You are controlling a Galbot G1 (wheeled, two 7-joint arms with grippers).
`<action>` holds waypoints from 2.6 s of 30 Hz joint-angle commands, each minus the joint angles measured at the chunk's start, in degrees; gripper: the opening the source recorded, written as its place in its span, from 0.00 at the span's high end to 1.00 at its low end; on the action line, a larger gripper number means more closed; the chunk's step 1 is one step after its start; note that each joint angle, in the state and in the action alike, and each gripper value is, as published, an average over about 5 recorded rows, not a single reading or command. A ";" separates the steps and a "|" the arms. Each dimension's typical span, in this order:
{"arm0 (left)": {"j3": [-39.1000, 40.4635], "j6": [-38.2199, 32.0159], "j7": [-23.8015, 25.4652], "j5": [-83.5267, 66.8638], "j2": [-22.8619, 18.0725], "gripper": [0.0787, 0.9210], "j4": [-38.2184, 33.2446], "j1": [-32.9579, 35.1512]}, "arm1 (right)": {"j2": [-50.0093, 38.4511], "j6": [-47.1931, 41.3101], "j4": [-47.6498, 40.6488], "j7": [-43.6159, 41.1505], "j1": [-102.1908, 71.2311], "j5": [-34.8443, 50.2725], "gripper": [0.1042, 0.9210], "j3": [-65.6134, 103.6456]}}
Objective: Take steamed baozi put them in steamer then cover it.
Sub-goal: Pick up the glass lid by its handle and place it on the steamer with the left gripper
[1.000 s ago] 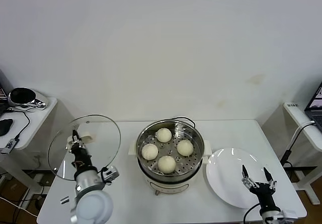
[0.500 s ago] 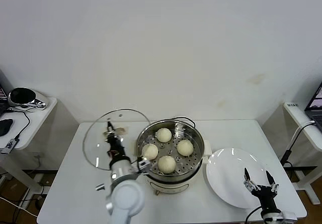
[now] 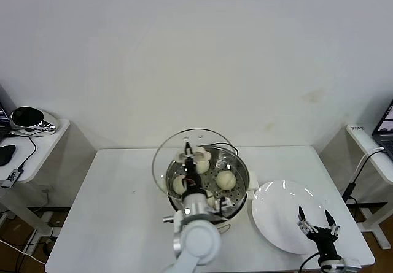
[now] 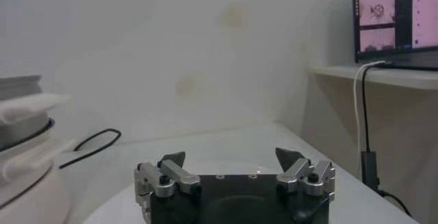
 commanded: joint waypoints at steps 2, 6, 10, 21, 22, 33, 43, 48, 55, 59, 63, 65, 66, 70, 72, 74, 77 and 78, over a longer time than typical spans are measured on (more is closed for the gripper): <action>8.16 2.47 0.18 0.37 -0.81 0.94 4.64 -2.00 | 0.23 -0.09 -0.30 0.08 0.28 -0.32 0.12 0.02; 7.43 2.48 1.56 2.16 -0.86 0.94 5.10 -1.63 | 0.49 -0.06 -0.33 0.08 0.34 -0.51 0.12 -0.06; 6.98 2.48 2.48 2.68 -0.84 0.94 5.32 -1.40 | 0.65 -0.02 -0.48 0.08 0.42 -0.70 0.12 -0.19; 5.71 2.46 3.85 3.23 -0.86 0.94 6.24 -1.92 | 0.92 -0.04 -0.34 0.06 0.49 -1.03 0.12 -0.37; 5.59 2.46 3.91 3.24 -0.85 0.94 6.33 -1.94 | 0.93 -0.05 -0.31 0.05 0.51 -1.04 0.12 -0.38; 3.94 2.43 4.21 3.22 -0.72 0.94 6.75 -1.59 | 1.19 0.00 -0.31 -0.02 0.61 -1.15 0.12 -0.51; 3.51 2.43 5.14 3.00 -0.69 0.94 6.69 -1.29 | 1.35 0.09 -0.44 -0.05 0.55 -1.36 0.12 -0.72; 3.71 2.43 5.76 2.87 -0.66 0.94 6.17 -0.71 | 1.51 0.07 -0.50 -0.04 0.68 -1.51 0.12 -0.93; 3.61 2.41 5.96 2.75 -0.61 0.94 6.30 -1.02 | 1.71 0.18 -0.55 -0.04 0.60 -1.60 0.12 -1.05; 3.55 2.38 5.97 2.82 -0.55 0.94 6.42 -0.99 | 1.73 0.22 -0.49 -0.06 0.53 -1.60 0.12 -1.05; 3.72 2.33 6.18 2.96 -0.48 0.94 6.34 -0.73 | 1.77 0.22 -0.48 -0.06 0.53 -1.60 0.12 -1.08; 3.74 2.33 6.32 3.03 -0.43 0.94 6.30 -0.67 | 1.78 0.22 -0.46 -0.06 0.52 -1.59 0.12 -1.08; 3.73 2.32 6.40 3.05 -0.41 0.94 6.26 -0.68 | 1.78 0.22 -0.45 -0.06 0.51 -1.58 0.12 -1.08; 3.89 2.32 6.78 3.04 -0.38 0.94 5.92 -0.78 | 1.79 0.25 -0.46 -0.07 0.48 -1.57 0.12 -1.09; 4.07 2.30 6.92 3.00 -0.36 0.94 5.54 -0.75 | 1.82 0.26 -0.46 -0.08 0.47 -1.58 0.12 -1.11; 4.28 2.23 7.05 2.95 -0.31 0.94 5.06 -0.66 | 1.84 0.26 -0.45 -0.09 0.47 -1.58 0.12 -1.12; 4.67 2.12 7.37 2.93 -0.25 0.89 3.98 -0.28 | 1.83 0.30 -0.47 -0.09 0.44 -1.58 0.12 -1.10; 4.82 2.09 7.51 2.93 -0.23 0.86 3.56 -0.11 | 1.82 0.31 -0.49 -0.09 0.42 -1.58 0.12 -1.08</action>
